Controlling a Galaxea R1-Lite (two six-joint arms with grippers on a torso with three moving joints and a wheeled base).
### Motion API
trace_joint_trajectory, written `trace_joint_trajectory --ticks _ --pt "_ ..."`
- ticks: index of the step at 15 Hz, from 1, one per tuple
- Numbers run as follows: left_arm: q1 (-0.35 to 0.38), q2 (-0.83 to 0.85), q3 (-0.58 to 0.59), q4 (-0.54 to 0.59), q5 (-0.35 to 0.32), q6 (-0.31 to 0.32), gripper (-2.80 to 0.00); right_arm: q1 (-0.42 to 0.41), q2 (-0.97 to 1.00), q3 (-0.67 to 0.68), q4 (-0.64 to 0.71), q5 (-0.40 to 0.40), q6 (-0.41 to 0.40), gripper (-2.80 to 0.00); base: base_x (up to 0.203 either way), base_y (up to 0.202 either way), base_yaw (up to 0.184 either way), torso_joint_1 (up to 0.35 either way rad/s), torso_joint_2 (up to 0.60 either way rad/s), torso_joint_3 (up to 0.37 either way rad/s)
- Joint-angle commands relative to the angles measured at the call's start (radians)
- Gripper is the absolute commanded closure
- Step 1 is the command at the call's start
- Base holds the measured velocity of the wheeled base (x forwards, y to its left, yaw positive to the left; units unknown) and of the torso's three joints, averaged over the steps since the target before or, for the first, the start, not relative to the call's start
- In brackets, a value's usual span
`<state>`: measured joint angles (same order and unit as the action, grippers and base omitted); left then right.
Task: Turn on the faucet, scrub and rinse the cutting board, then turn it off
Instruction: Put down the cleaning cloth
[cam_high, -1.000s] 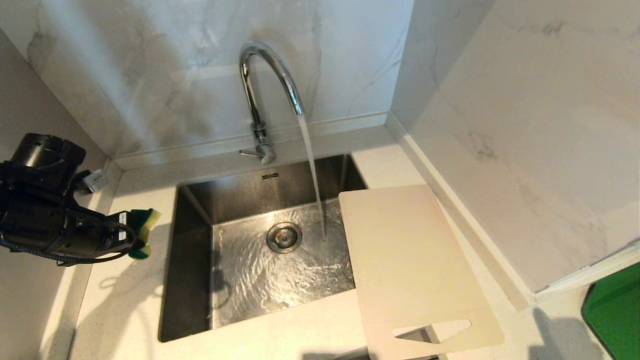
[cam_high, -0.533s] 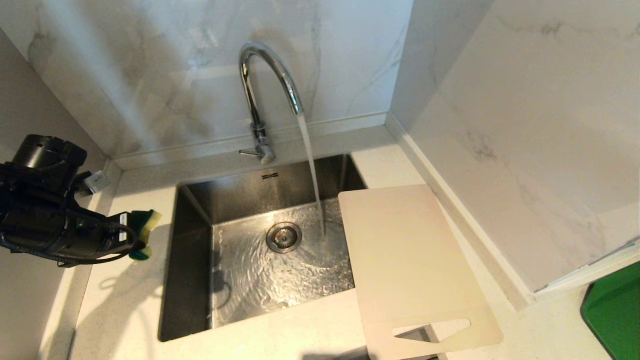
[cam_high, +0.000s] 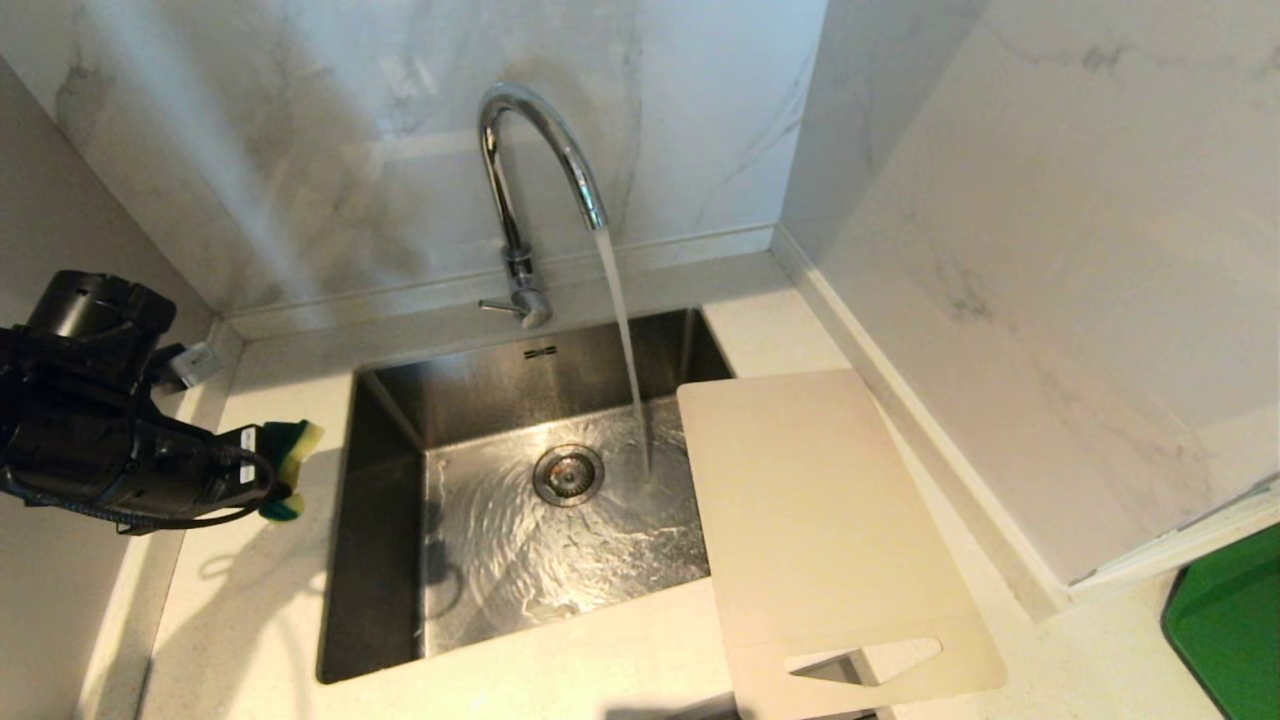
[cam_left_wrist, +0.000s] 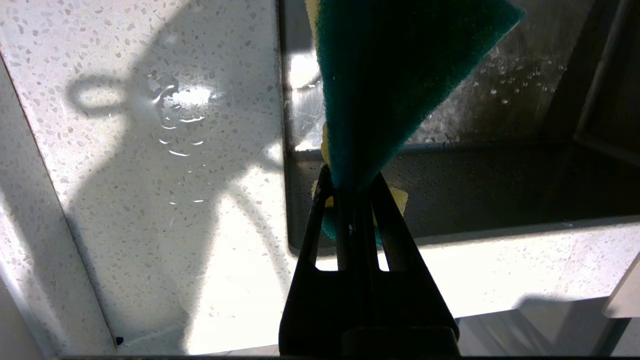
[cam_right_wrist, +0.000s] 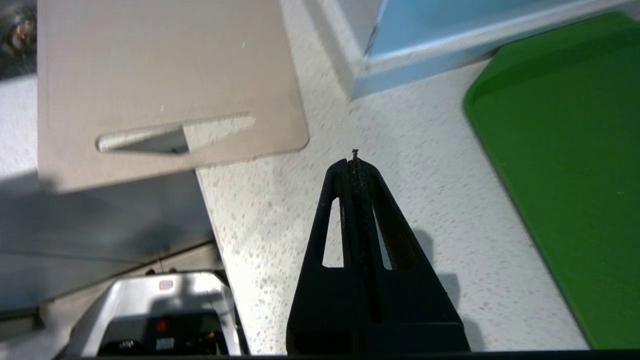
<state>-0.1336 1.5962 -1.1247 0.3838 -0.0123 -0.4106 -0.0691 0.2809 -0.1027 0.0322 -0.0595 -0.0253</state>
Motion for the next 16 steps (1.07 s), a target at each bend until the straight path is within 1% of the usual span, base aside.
trace_joint_trajectory --ticks 1,2,3,4,6,8,9,11,13,16 --pt "0.0 0.014 -0.001 0.0 0.0 0.002 0.0 0.0 0.003 0.098 -0.145 0.059 0.005 0.0 0.0 0.0 0.0 0.0 0.0 0.0" --pt "0.0 0.022 -0.003 0.0 0.0 0.004 0.0 0.003 0.001 0.102 -0.128 0.108 0.016 0.0 0.0 0.0 0.0 0.0 0.0 0.0" --pt "0.0 0.024 -0.003 0.0 0.0 0.004 0.0 0.005 0.0 0.104 -0.109 0.128 -0.011 0.0 0.0 0.0 0.0 0.0 0.0 0.0" --pt "0.0 0.025 -0.001 0.0 0.0 0.0 0.0 0.006 0.0 0.104 -0.096 0.126 -0.039 0.0 0.0 0.0 0.0 0.0 0.0 0.0" --pt "0.002 0.032 0.0 0.0 0.0 -0.002 0.0 0.018 -0.002 0.104 -0.08 0.113 -0.03 0.0 0.0 0.0 0.0 0.0 0.0 0.0" --pt "0.001 0.039 -0.001 0.0 -0.005 -0.002 0.0 0.122 -0.01 0.104 -0.081 0.112 -0.031 0.0 0.0 0.0 0.0 0.0 0.0 0.0" --pt "0.0 0.039 0.0 0.0 -0.007 -0.003 0.0 0.134 -0.028 0.104 -0.078 0.109 -0.021 0.0 0.0 0.0 0.0 0.0 0.0 0.0" --pt "0.0 0.041 0.003 0.0 -0.008 -0.002 0.0 0.102 -0.138 0.104 -0.075 0.095 0.01 0.0 0.0 0.0 0.0 0.0 0.0 0.0" --pt "0.0 0.039 0.003 0.0 -0.008 0.0 0.0 0.085 -0.272 0.104 -0.055 0.079 0.004 0.0 0.0 0.0 0.0 0.0 0.0 0.0" --pt "0.0 0.039 0.005 0.0 -0.004 0.0 0.0 0.071 -0.281 0.104 -0.038 0.063 0.022 0.0 0.0 0.0 0.0 0.0 0.0 0.0"
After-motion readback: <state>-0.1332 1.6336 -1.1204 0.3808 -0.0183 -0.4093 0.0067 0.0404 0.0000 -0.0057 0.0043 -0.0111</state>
